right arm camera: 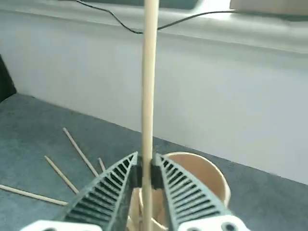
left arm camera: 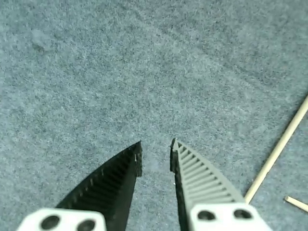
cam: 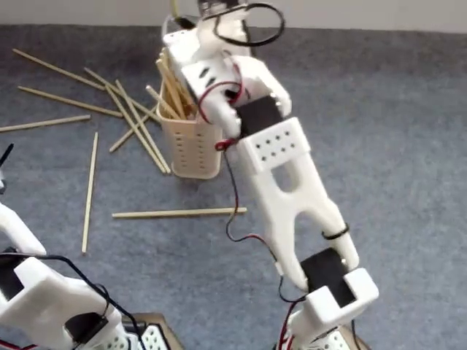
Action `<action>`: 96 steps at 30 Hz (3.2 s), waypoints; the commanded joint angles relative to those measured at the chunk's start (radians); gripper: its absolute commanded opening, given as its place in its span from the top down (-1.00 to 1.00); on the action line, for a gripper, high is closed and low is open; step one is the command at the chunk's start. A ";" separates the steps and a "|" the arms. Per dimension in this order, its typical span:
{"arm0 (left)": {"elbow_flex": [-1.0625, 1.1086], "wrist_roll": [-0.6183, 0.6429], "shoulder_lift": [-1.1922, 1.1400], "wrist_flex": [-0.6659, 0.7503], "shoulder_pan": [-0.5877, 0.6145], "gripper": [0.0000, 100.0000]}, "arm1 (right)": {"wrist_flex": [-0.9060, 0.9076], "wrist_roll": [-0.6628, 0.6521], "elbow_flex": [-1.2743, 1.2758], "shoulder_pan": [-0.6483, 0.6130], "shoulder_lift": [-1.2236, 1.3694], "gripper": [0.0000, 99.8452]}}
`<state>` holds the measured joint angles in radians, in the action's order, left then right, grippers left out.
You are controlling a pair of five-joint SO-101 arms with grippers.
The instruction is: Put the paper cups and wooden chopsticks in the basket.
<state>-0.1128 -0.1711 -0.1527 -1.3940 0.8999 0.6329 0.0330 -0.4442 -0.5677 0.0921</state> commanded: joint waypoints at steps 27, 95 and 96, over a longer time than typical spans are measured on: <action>-0.148 -0.097 -0.553 0.040 -0.407 0.89 | 0.664 -0.393 -0.326 -0.039 -0.021 0.54; -1.554 0.186 -0.335 -0.183 -0.704 0.60 | 0.292 -0.351 1.641 0.223 -1.371 0.54; -1.554 0.187 -0.312 -0.204 -0.651 0.60 | 0.297 -0.351 1.584 0.220 -1.305 0.54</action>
<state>-1.6134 -0.0008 -0.5915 -1.5336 0.0683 0.9183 -0.3030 1.3126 -0.3314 -1.3763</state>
